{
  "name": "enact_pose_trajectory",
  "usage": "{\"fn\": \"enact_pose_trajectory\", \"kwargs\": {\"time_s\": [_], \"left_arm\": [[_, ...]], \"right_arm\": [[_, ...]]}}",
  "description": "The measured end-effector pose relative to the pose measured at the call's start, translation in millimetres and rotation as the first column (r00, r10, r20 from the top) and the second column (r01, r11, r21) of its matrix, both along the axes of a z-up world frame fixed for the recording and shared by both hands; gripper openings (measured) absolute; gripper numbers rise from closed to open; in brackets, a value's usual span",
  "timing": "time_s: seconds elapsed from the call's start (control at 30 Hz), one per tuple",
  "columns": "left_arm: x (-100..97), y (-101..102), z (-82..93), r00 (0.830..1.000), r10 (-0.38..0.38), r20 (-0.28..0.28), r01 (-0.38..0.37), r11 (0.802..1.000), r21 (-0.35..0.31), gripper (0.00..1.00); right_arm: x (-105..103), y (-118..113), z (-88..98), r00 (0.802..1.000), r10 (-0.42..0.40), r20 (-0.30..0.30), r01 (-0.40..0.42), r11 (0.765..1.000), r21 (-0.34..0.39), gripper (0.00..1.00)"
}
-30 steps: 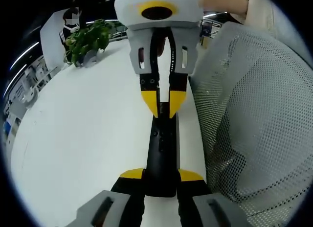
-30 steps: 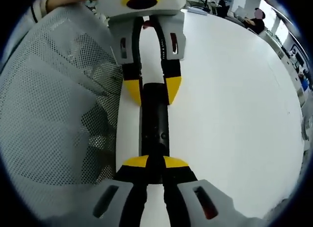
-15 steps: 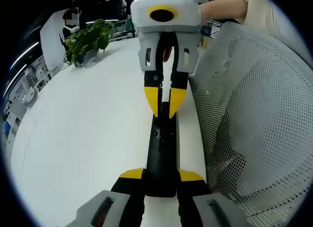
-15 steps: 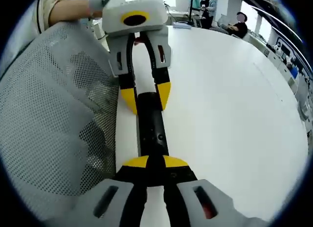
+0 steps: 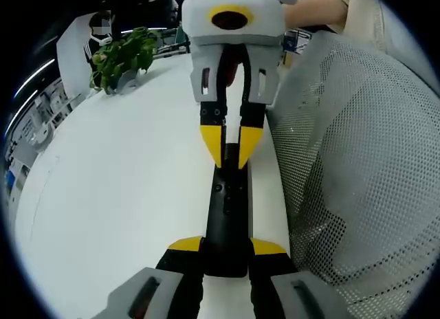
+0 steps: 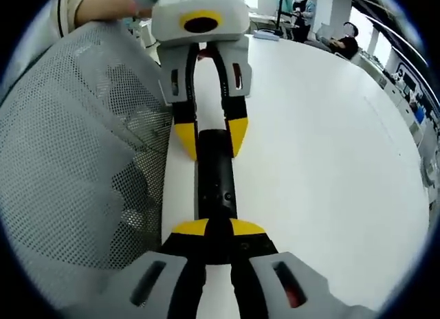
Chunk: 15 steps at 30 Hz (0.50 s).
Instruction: Press the specified remote control buttons in sequence, fully releasing each button before pressing the next.
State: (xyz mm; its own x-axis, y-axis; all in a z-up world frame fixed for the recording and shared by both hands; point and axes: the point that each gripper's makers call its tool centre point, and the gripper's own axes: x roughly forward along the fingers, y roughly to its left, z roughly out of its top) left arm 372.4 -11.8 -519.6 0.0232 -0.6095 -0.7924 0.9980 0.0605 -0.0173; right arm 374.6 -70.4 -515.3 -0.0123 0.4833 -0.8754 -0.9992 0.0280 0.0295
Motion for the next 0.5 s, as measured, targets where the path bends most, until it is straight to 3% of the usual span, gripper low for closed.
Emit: {"fn": "enact_pose_trajectory", "kwargs": {"time_s": [0.17,0.33,0.5], "left_arm": [[-0.2,0.1,0.0,1.000,0.002,-0.002,-0.002,1.000,0.001,0.24],[-0.3,0.1,-0.2,1.000,-0.004,-0.002,0.004,1.000,-0.004,0.24],[0.0,0.0,-0.5,1.000,-0.003,-0.003,0.003,1.000,-0.003,0.24]], "right_arm": [[-1.6,1.4,-0.6,0.998,0.049,0.031,-0.047,0.996,-0.074,0.09],[-1.9,3.3,-1.2,0.998,0.065,0.016,-0.063,0.990,-0.127,0.09],[-3.2,2.1,0.4,0.998,0.060,0.020,-0.056,0.989,-0.140,0.09]]}}
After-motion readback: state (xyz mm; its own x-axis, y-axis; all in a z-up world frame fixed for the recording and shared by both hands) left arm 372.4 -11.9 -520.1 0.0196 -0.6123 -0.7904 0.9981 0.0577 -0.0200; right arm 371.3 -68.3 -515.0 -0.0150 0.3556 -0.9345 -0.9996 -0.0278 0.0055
